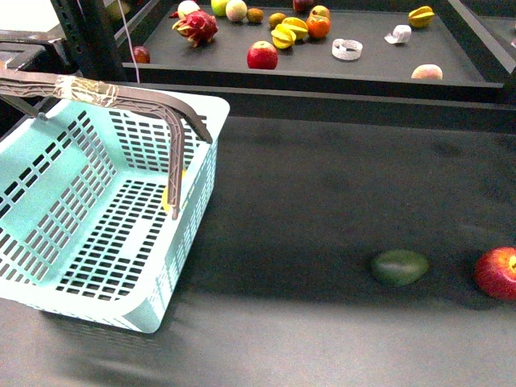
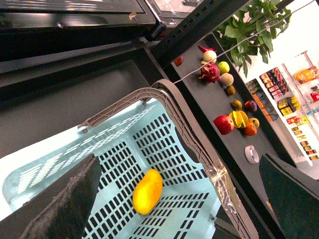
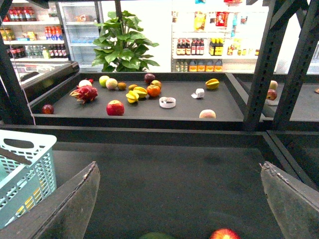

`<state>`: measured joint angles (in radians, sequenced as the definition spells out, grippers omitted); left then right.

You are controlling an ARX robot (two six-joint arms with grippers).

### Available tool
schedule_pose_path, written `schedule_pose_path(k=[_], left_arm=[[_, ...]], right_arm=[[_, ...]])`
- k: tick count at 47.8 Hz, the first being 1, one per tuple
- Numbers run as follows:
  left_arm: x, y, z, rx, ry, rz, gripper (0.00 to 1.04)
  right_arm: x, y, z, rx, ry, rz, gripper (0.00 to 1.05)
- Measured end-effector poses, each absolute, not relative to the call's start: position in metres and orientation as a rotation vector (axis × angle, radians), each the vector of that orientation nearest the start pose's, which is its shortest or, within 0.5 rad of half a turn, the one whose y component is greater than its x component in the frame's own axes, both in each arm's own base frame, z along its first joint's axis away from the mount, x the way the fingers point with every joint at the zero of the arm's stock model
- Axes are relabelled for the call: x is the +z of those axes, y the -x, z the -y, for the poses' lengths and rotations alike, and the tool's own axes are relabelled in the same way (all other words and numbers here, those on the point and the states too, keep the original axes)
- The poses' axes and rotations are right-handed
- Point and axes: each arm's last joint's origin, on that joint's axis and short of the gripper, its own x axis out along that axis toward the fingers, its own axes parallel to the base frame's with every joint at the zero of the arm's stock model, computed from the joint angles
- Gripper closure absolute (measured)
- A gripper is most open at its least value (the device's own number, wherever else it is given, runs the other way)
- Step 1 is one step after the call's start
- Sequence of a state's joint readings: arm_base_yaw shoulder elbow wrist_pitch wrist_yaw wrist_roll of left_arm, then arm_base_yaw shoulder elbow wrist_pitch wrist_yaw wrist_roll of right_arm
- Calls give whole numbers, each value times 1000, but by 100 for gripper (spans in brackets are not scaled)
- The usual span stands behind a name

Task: Pick mango with right arm and hold basket with left

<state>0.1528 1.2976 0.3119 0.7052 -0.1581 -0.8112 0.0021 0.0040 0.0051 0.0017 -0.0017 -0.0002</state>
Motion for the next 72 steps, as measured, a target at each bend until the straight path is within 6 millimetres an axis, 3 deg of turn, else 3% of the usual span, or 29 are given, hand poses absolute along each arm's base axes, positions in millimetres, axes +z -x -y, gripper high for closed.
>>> schedule_pose_path(k=[7,11,14,20,26,33,72], left_arm=[[158,-223,-40,344,750,-149,9],[157,-208,-31,38,397,-52,31],[162,-198,-25,-1,191,-14,45],[162,-184,-20,7,72,-13,67],[162,-167,-12,4,26,-15,101],[163,-152,0,-4,15,-13,101],[173,-117,0,2,8,23,101]], right_arm=[[165,-98,0,4,0,3,8],[165,-98,0,3,0,3,8],[165,-98,0,4,0,2,8],[165,-98,0,3,0,3,8],[165,-98,0,4,0,3,8],[165,-98,0,3,1,3,8],[165,-98,0,3,0,3,8]])
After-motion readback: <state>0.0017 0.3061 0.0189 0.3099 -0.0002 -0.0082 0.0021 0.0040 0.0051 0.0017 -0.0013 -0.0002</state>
